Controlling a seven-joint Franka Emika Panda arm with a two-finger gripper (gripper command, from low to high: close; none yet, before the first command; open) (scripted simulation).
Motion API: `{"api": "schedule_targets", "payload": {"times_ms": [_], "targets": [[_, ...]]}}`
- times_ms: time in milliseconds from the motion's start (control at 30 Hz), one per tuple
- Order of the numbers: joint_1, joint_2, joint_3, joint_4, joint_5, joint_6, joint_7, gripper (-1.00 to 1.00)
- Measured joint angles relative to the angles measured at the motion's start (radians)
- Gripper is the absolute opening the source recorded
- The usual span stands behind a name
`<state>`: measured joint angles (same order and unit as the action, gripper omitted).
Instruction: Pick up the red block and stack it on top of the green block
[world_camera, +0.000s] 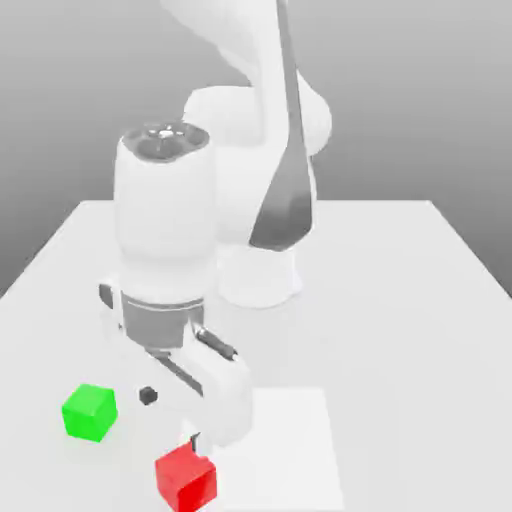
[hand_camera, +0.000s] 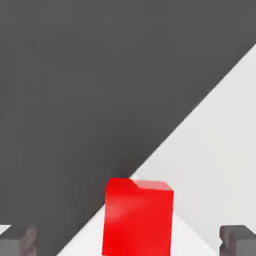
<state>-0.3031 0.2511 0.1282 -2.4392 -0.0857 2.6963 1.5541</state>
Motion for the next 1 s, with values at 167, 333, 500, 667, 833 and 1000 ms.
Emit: {"api": "schedule_targets", "payload": {"times_ms": [167, 333, 500, 667, 833, 1000], "targets": [[0.019, 0.139, -0.027, 0.019, -0.031, 0.111, 0.031, -1.0], [0.022, 0.154, -0.031, 0.021, -0.036, 0.126, 0.035, -1.0], [-0.001, 0.021, 0.0, 0.0, 0.005, 0.014, 0.005, -1.0], [-0.105, -0.141, -0.091, -0.11, 0.051, -0.043, 0.01, -1.0], [-0.263, -0.202, -0.139, -0.201, 0.083, -0.005, 0.022, -1.0], [-0.253, -0.079, -0.134, -0.201, 0.087, 0.117, 0.022, 1.0]]}}
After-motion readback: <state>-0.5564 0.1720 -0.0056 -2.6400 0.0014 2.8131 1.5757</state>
